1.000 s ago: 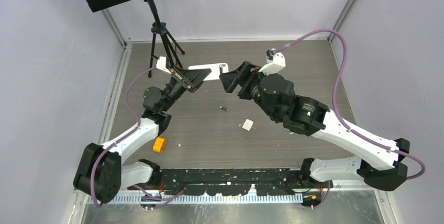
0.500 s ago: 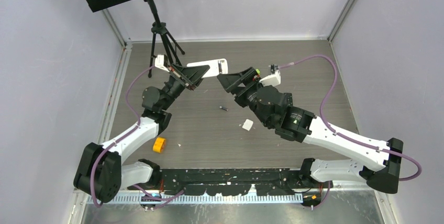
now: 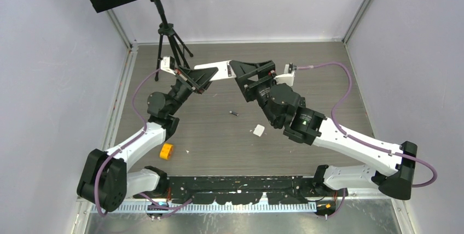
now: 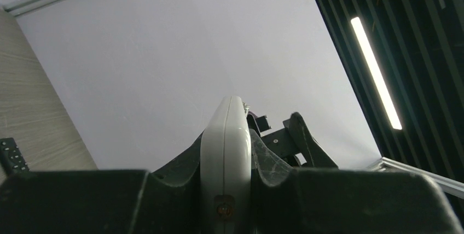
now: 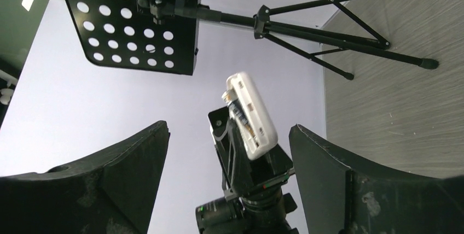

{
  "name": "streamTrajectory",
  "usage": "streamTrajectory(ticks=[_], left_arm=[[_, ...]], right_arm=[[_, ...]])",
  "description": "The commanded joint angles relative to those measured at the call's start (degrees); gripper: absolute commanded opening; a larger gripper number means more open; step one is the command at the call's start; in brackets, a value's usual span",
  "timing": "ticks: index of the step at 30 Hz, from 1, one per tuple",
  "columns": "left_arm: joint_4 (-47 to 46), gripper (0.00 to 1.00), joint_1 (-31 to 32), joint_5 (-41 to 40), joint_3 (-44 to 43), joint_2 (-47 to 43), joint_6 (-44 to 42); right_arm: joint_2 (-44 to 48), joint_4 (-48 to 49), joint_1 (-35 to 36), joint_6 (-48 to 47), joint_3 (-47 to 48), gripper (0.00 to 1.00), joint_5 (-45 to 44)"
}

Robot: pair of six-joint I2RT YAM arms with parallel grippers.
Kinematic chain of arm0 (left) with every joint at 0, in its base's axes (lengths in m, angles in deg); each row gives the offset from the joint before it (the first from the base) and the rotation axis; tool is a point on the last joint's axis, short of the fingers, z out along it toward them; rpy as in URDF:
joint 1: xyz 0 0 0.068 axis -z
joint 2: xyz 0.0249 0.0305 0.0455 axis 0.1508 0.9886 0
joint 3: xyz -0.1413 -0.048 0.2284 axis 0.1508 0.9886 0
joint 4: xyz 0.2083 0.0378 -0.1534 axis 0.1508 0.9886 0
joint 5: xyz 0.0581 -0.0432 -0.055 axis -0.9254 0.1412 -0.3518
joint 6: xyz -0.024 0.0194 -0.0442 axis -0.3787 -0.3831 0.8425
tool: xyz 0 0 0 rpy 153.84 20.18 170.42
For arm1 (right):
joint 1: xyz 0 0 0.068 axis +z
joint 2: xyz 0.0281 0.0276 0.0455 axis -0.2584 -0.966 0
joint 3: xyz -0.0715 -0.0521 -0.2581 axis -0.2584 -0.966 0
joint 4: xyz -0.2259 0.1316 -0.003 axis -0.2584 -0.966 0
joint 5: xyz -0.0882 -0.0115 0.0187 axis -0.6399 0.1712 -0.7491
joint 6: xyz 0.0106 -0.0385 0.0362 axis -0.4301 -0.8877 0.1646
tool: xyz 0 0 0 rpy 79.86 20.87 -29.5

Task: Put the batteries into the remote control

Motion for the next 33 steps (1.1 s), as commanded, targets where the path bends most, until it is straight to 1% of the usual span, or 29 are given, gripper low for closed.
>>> streamTrajectory(ticks=[1, 5, 13, 15, 17, 18, 24, 30, 33], left_arm=[[-7.29, 0.00, 0.13, 1.18, -0.08, -0.34, 0.58], [-9.33, 0.00, 0.15, 2.38, -0.02, 0.55, 0.36], [-10.18, 0.00, 0.12, 3.93, -0.08, 2.01, -0.82], [-10.25, 0.00, 0.16, 4.00, -0.08, 2.20, -0.99], [-10.25, 0.00, 0.15, 4.03, -0.06, 2.29, -0.98], [-10.25, 0.00, 0.15, 4.05, -0.02, 2.20, -1.02], [-10.23, 0.00, 0.10, 4.24, -0.46, 2.27, -1.07], [-10.24, 0.00, 0.16, 4.06, -1.06, 2.20, 1.45], [-10.25, 0.00, 0.14, 4.21, -1.31, 1.82, 2.30]], right_arm=[[-1.26, -0.32, -1.65, 4.33, 3.59, 0.85, -2.82], [-3.16, -0.32, -3.32, 5.45, 5.05, 0.82, 0.50], [-5.79, 0.95, -4.84, 5.20, 6.45, 0.77, 5.35], [-6.03, 1.03, -5.08, 5.21, 6.43, 0.74, 6.12], [-6.08, 1.00, -5.22, 5.22, 6.27, 0.68, 6.47], [-5.99, 1.10, -5.22, 5.21, 6.04, 0.62, 6.44], [-5.65, 2.40, -5.24, 4.93, 4.80, 0.47, 6.41], [-5.45, 2.86, -5.31, 2.81, 4.26, 0.24, 7.96], [-5.27, 2.40, -5.39, 2.10, 3.97, 0.19, 8.23]])
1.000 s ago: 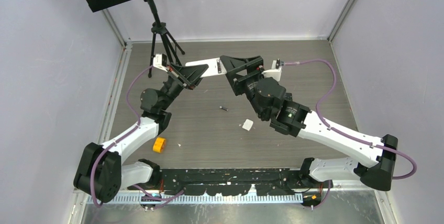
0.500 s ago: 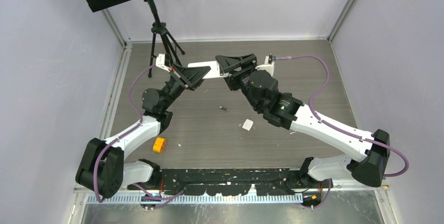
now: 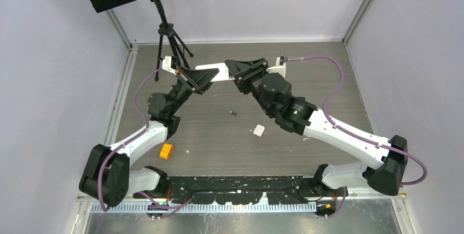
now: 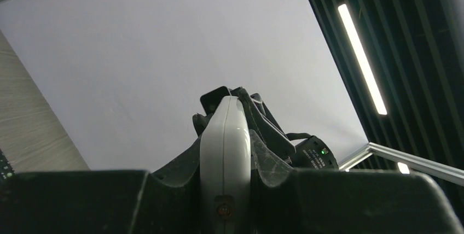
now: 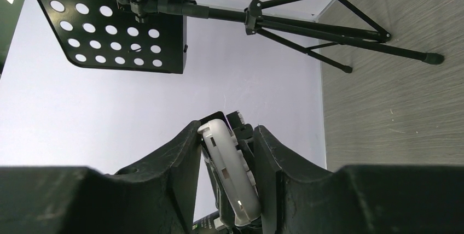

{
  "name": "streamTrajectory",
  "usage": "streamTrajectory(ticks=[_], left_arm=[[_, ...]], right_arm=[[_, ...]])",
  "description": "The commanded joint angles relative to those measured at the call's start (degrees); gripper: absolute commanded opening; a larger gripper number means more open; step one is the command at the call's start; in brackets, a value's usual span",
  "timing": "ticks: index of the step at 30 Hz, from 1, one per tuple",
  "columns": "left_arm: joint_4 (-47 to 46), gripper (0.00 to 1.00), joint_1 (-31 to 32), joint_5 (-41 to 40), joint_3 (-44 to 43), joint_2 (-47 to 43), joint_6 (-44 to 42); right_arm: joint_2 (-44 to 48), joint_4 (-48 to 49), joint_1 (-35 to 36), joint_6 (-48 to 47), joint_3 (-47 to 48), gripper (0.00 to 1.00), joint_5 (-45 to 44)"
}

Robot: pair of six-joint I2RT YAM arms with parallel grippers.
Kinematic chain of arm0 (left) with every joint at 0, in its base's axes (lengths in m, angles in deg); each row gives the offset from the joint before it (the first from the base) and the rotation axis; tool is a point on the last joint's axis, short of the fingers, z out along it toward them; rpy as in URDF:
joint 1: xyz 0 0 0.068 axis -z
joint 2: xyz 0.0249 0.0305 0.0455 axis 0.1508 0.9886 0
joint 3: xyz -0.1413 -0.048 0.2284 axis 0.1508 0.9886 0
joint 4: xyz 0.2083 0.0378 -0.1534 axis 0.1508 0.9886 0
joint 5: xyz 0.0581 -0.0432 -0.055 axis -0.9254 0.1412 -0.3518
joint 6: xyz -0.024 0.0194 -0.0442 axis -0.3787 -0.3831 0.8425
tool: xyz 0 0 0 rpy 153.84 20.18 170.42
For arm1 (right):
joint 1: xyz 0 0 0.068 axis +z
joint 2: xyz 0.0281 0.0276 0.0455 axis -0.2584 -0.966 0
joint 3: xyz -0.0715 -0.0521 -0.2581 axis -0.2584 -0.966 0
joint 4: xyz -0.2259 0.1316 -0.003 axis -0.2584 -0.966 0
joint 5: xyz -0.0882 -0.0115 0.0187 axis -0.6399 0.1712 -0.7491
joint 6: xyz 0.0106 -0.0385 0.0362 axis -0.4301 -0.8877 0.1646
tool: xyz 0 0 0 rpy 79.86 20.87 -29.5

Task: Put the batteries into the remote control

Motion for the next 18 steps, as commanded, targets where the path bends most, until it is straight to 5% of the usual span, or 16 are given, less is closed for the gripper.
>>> streamTrajectory(ticks=[1, 5, 6, 8, 10, 14, 18], left_arm=[[-4.00, 0.00, 0.13, 1.10, -1.49, -0.74, 0.69], [-3.93, 0.00, 0.17, 1.35, -1.93, -0.76, 2.27], [-3.90, 0.00, 0.18, 1.53, -1.96, -0.64, 2.44], [-3.29, 0.00, 0.12, 1.90, -1.89, -0.59, 2.23], [-3.06, 0.00, 0.18, 1.52, -1.35, -0.42, 1.92], [-2.57, 0.00, 0.14, 1.42, -0.60, -0.27, 0.90], [-2.68, 0.00, 0.18, 1.45, -0.45, 0.07, 0.80]], right_arm=[[1.15, 2.79, -0.20, -1.21, 0.19, 0.17, 0.18], [1.25, 2.53, -0.33, -3.34, -0.03, 0.19, 1.23], [1.36, 2.49, -0.51, -3.91, -0.16, 0.27, 1.68], [2.18, 2.78, -0.90, -4.78, -1.03, 0.60, 1.97], [3.49, 3.91, -1.04, -5.61, -2.53, 0.75, 1.44], [6.13, 4.22, -1.97, -6.61, -4.12, 0.73, 1.69], [6.76, 3.70, -2.28, -8.05, -4.19, 0.58, 3.21]])
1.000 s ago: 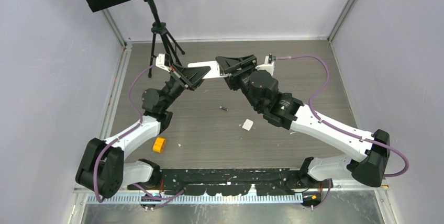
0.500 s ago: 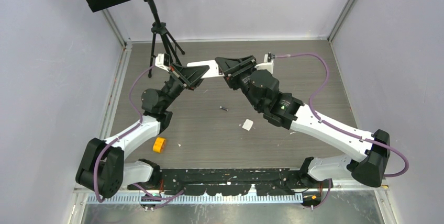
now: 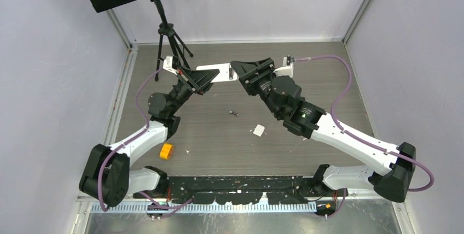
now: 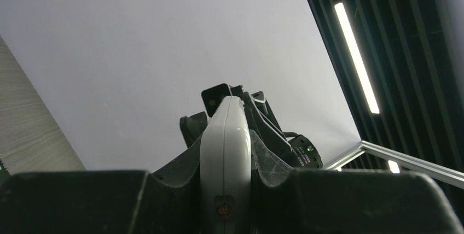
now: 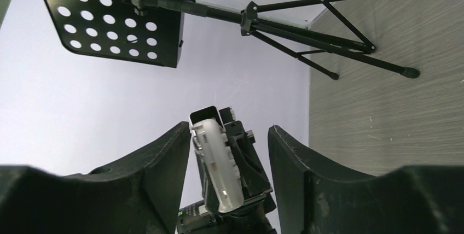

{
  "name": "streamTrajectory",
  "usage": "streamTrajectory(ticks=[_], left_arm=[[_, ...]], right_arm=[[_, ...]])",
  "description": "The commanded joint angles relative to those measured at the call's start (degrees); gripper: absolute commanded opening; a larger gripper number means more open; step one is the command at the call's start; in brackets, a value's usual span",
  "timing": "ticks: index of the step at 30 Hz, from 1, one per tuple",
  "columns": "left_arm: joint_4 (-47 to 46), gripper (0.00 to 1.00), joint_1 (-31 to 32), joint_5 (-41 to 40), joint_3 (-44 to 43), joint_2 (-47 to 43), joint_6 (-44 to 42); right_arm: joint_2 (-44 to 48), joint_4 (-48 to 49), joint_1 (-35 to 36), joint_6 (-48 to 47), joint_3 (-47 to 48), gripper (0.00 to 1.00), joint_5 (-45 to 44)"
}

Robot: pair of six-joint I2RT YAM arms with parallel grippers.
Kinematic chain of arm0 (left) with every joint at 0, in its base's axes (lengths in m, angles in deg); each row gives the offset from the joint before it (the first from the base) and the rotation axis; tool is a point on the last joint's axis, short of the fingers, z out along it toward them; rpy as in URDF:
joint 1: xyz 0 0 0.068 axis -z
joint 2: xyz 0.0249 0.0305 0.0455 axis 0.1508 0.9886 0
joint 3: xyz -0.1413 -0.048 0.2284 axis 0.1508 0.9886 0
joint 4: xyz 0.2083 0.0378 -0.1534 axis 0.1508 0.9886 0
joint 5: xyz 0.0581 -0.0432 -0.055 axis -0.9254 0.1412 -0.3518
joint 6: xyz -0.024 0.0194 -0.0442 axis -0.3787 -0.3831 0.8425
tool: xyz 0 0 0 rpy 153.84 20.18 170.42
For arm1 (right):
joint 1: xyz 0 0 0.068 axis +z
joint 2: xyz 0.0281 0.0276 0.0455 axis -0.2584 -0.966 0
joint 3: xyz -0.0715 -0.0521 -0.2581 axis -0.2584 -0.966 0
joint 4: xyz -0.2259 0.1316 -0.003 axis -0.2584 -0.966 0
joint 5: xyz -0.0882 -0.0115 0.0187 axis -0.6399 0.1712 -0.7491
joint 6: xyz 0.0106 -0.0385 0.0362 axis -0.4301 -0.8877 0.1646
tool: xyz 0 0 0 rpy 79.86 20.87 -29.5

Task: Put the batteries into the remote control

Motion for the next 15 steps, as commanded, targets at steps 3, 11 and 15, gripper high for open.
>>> streamTrajectory(ticks=[3, 11, 15], left_arm=[[-2.73, 0.00, 0.14, 0.81, -0.62, 0.27, -1.37], [-2.59, 0.00, 0.15, 0.91, -0.62, 0.50, -1.37], [-2.51, 0.00, 0.07, 0.99, -0.70, 0.47, -1.44]], right_arm=[[2.05, 3.07, -0.52, -3.31, 0.25, 0.52, 2.69], [0.31, 4.03, -0.67, -5.37, 1.22, 0.49, 6.79], [0.73, 3.49, -0.71, -5.77, 1.02, 0.34, 6.95]])
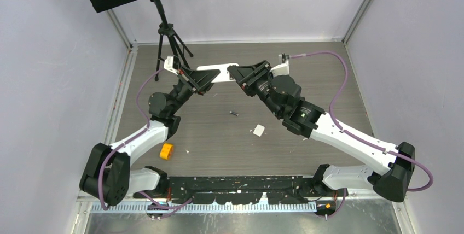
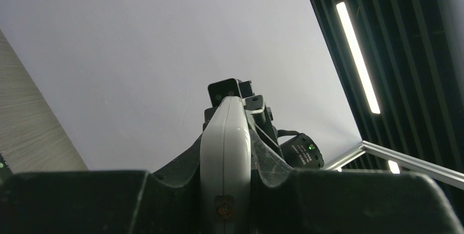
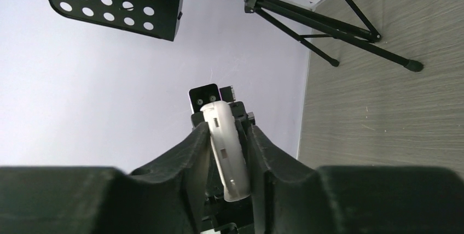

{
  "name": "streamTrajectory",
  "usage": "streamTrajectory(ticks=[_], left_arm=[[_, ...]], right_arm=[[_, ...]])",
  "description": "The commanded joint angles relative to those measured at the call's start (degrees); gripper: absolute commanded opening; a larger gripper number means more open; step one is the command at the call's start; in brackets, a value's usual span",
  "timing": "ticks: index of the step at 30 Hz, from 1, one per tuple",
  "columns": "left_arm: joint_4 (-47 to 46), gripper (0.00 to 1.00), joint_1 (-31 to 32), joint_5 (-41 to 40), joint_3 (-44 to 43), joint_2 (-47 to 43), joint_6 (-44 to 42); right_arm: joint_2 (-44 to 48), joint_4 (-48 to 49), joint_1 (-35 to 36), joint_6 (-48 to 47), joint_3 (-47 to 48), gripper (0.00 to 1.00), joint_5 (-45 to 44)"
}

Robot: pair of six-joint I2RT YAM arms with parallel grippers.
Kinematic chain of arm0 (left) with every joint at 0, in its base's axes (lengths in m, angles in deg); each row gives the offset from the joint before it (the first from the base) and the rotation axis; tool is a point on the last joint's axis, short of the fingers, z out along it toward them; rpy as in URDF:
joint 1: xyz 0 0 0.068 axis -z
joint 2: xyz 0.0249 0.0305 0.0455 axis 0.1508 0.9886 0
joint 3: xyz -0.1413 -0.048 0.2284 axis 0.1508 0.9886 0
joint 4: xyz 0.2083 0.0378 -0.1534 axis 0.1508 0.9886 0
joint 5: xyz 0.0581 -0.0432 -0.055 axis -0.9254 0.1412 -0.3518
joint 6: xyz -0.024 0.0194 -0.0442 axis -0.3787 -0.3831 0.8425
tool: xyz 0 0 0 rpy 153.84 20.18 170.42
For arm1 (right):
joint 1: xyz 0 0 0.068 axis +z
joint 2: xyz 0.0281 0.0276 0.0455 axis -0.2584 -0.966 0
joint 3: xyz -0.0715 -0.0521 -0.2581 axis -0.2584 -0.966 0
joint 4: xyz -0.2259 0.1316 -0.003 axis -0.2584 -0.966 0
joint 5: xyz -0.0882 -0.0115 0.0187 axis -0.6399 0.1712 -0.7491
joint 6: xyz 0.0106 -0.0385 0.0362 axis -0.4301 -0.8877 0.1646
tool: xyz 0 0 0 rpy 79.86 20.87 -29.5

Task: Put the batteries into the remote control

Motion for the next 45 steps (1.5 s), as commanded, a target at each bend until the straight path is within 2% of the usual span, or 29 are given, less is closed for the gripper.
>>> streamTrajectory(ticks=[1, 6, 9, 11, 12, 13, 15, 16, 19, 22, 27, 30, 32, 36, 39, 45], left_arm=[[-2.49, 0.00, 0.15, 0.65, -0.71, -0.06, -1.24], [-2.33, 0.00, 0.13, 1.05, -0.89, 0.21, -1.48], [-2.23, 0.00, 0.07, 1.13, -0.69, 0.36, -1.63], [-2.15, 0.00, 0.16, 1.13, -0.57, 0.39, -1.95], [-1.80, 0.00, 0.13, 1.09, -0.49, 0.39, -2.45], [-1.40, 0.00, 0.10, 1.05, -0.35, 0.39, -2.92], [-0.39, 0.00, 0.10, 1.16, -0.03, 0.37, -4.08], [0.26, 0.00, 0.08, 1.18, 0.16, 0.39, -4.66], [1.22, 0.00, 0.12, 1.24, 0.88, 0.32, -6.04], [1.39, 0.00, 0.07, 1.82, 1.30, 0.60, -6.65], [1.34, 0.00, 0.13, 4.02, 1.86, 0.84, -7.03], [1.29, 0.00, 0.09, 5.17, 2.11, 0.52, -7.34], [1.35, 0.00, 0.11, 5.96, 2.19, 0.32, -7.52], [1.70, 0.00, 0.15, 6.75, 2.29, -0.27, -7.95], [1.89, 0.00, 0.14, 7.50, 2.01, -0.60, -8.17], [1.96, 0.00, 0.16, 9.72, 1.12, -1.02, -9.17]], right_arm=[[0.71, 2.24, -0.21, -1.46, 0.85, 0.32, 0.70], [1.03, 2.15, -0.30, -1.39, 0.11, 0.20, 0.45], [0.95, 1.89, -0.55, -1.70, 0.18, 0.19, 0.89], [1.10, 1.74, -0.71, -1.83, 0.02, 0.27, 1.05], [1.37, 1.46, -0.86, -1.84, -0.05, 0.37, 1.06], [1.71, 1.23, -0.93, -1.90, -0.30, 0.51, 0.95], [3.01, 1.18, -1.31, -2.62, -1.23, 0.68, 0.73], [3.70, 1.08, -1.54, -3.20, -1.63, 0.71, 0.83], [5.87, 0.05, -2.41, -6.09, -2.39, 0.73, 2.21], [6.65, -2.24, -2.88, -10.06, -1.96, 0.68, 4.45], [5.22, -9.33, -2.98, -17.53, 1.45, 0.49, 7.03], [4.02, -11.47, -3.02, -20.24, 2.95, 0.47, 7.77], [3.41, -11.90, -3.02, -20.65, 3.02, 0.44, 7.69], [1.96, -11.95, -3.11, -20.50, 3.09, 0.31, 7.97], [1.38, -11.65, -3.19, -20.31, 2.92, 0.25, 8.02], [0.49, -11.48, -3.37, -20.21, 2.66, 0.22, 8.40]])
